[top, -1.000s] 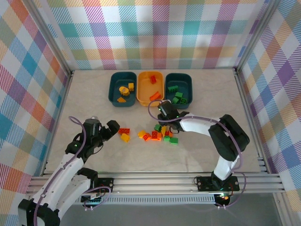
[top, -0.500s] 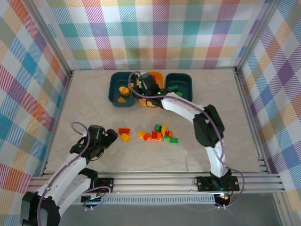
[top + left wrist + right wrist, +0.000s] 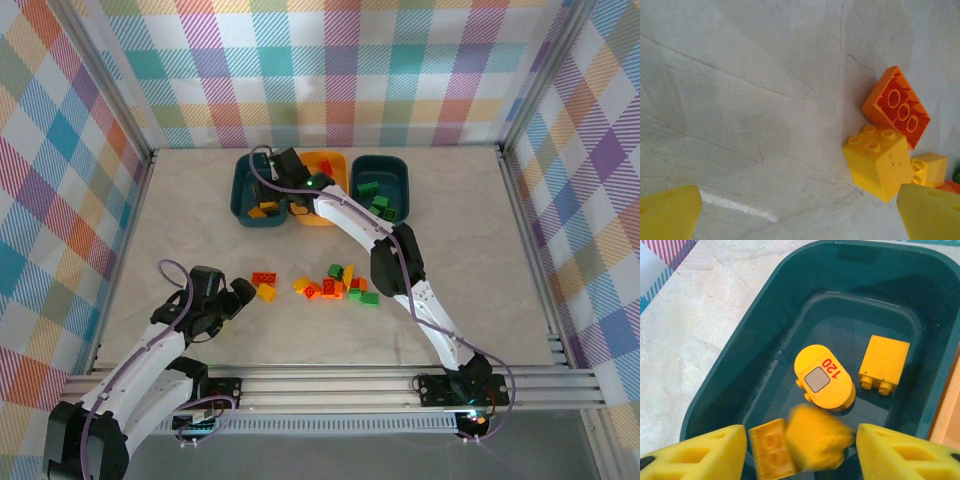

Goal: Sort the legos into containers by color

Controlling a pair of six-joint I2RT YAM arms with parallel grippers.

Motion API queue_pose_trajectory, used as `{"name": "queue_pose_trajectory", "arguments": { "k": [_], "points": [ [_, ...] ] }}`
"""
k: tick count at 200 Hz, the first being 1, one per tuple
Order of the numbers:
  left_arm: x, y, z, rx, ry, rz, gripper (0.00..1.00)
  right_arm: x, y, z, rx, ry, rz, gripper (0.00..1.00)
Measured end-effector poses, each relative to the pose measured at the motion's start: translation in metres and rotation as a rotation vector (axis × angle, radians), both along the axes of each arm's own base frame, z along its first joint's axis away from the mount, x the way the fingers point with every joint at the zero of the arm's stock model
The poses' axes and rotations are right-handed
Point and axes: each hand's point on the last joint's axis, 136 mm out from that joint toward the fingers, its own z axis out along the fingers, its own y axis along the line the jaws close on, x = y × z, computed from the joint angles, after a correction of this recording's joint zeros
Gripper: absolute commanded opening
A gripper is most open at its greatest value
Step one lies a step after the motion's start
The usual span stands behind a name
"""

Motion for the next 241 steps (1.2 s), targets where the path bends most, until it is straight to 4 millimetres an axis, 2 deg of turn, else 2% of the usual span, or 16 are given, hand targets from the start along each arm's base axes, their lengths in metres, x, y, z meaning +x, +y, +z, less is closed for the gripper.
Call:
{"name": "queue_pose_trajectory", "arguments": {
  "k": [22, 40, 54, 63, 87, 113, 126, 150, 196, 220, 241],
  "points": [
    [0.001, 0.0, 0.002, 0.007, 0.004, -0.01, 1.0, -0.006, -0.003, 0.002, -0.017, 0.003, 0.009, 0.62],
    [0.005, 0.004, 0.01, 0.032, -0.005, 0.009, 1.0, -0.028, -0.015, 0.0, -0.066, 0.027, 0.028, 0.61],
    [0.008, 0.012, 0.018, 0.055, -0.023, 0.052, 1.0, -0.056, -0.024, 0.003, -0.103, 0.026, 0.06, 0.61],
    [0.009, 0.02, 0.022, 0.066, -0.03, 0.095, 1.0, -0.081, -0.029, 0.006, -0.13, 0.019, 0.092, 0.62],
    [0.005, 0.043, 0.024, 0.067, -0.022, 0.232, 1.0, -0.145, -0.023, 0.006, -0.169, 0.002, 0.214, 0.68],
    [0.002, 0.062, 0.022, 0.004, -0.006, 0.384, 1.0, -0.196, -0.004, -0.017, -0.23, -0.003, 0.365, 0.78],
    [0.001, 0.069, 0.018, -0.05, -0.003, 0.456, 1.0, -0.213, 0.002, -0.031, -0.263, 0.004, 0.421, 0.81],
    [-0.003, 0.069, 0.009, -0.146, -0.005, 0.519, 1.0, -0.222, 0.009, -0.054, -0.306, 0.01, 0.475, 0.83],
    [-0.003, 0.058, 0.015, -0.222, -0.027, 0.498, 1.0, -0.211, 0.021, -0.093, -0.374, 0.012, 0.504, 0.84],
    [-0.003, 0.056, 0.018, -0.235, -0.036, 0.484, 1.0, -0.208, 0.026, -0.099, -0.385, 0.011, 0.513, 0.82],
    [-0.003, 0.054, 0.02, -0.241, -0.044, 0.471, 1.0, -0.201, 0.028, -0.098, -0.397, -0.01, 0.505, 0.73]
  ]
}}
